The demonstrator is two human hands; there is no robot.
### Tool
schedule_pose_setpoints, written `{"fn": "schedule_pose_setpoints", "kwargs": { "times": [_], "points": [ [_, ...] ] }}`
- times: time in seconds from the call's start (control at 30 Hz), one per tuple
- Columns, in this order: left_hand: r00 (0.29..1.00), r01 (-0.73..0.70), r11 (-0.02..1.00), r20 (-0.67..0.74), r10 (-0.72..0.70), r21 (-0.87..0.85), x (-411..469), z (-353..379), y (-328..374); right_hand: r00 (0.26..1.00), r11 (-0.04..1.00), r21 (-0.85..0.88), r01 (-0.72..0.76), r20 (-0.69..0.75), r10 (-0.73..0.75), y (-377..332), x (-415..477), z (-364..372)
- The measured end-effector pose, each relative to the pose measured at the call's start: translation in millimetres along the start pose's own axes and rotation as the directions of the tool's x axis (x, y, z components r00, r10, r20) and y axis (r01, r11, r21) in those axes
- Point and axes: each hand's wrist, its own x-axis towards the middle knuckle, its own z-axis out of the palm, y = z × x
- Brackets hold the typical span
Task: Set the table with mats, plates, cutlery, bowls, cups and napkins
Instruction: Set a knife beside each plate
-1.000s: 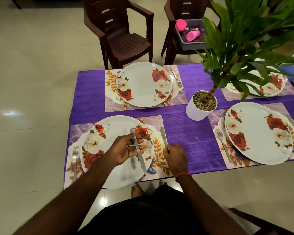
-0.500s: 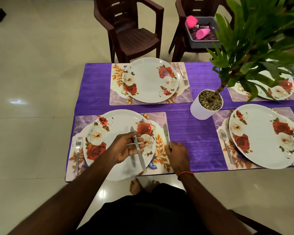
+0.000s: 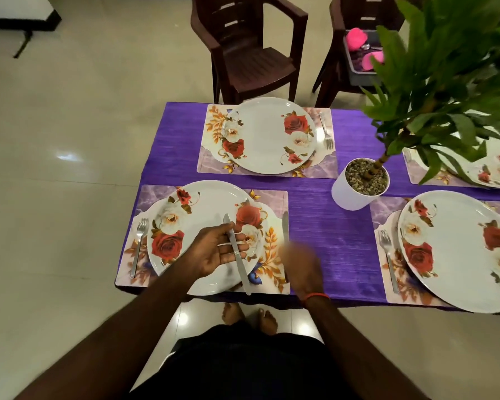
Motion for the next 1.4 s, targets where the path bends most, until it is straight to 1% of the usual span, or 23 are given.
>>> {"fn": "schedule_pose_setpoints", "kwargs": {
  "times": [0.17, 0.3, 0.33, 0.4, 0.5, 0.53, 0.6, 0.73, 0.8, 0.9, 1.07, 1.17, 1.27, 1.4],
  "points": [
    [0.999, -0.016, 1.000, -0.041, 0.016, -0.004, -5, 6, -8, 0.999, 0.997, 0.070, 0.032, 0.002, -0.032, 5, 1, -2],
    [0.998, -0.033, 0.999, -0.063, 0.031, -0.028, -12, 6, -13, 0.997, 0.997, 0.028, 0.073, -0.012, -0.072, 6, -1, -14],
    [0.997, -0.040, 0.999, -0.064, 0.038, -0.031, -13, 6, -13, 0.994, 0.993, 0.048, 0.104, -0.038, -0.102, 3, -1, -19],
    [0.996, -0.065, 0.997, -0.067, 0.062, -0.045, -18, 4, -13, 0.977, 0.968, 0.140, 0.208, -0.078, -0.199, -8, 0, -30],
    [0.994, -0.093, 0.994, -0.070, 0.088, -0.065, -23, 3, -10, 0.934, 0.901, 0.248, 0.357, -0.094, -0.344, -35, 1, -44],
    [0.991, -0.113, 0.991, -0.081, 0.107, -0.074, -27, -1, -9, 0.917, 0.872, 0.286, 0.398, -0.084, -0.391, -48, 1, -46],
    [0.988, -0.138, 0.988, -0.081, 0.131, -0.075, -30, -2, -7, 0.898, 0.839, 0.341, 0.423, -0.037, -0.438, -69, -1, -48],
    [0.972, -0.210, 0.974, -0.126, 0.200, -0.079, -41, -16, -2, 0.843, 0.816, 0.310, 0.487, 0.077, -0.533, -113, -7, -37],
    [0.962, -0.239, 0.969, -0.151, 0.227, -0.069, -46, -27, 2, 0.826, 0.799, 0.373, 0.472, 0.131, -0.549, -133, -9, -29],
    [0.955, -0.258, 0.964, -0.168, 0.243, -0.073, -53, -48, 8, 0.818, 0.779, 0.485, 0.398, 0.196, -0.540, -157, -11, -20],
    [0.952, -0.288, 0.945, -0.147, 0.267, -0.153, -59, -96, 21, 0.842, 0.779, 0.601, 0.177, 0.317, -0.437, -203, -13, -2],
    [0.951, -0.298, 0.933, -0.146, 0.273, -0.202, -62, -126, 27, 0.826, 0.747, 0.664, 0.018, 0.412, -0.386, -231, -18, 6],
    [0.956, -0.288, 0.931, -0.121, 0.267, -0.223, -67, -170, 44, 0.836, 0.738, 0.674, -0.033, 0.424, -0.350, -273, -25, 22],
    [0.954, -0.297, 0.936, -0.100, 0.283, -0.190, -77, -236, 71, 0.840, 0.716, 0.692, -0.093, 0.441, -0.317, -335, -37, 53]
  ]
}}
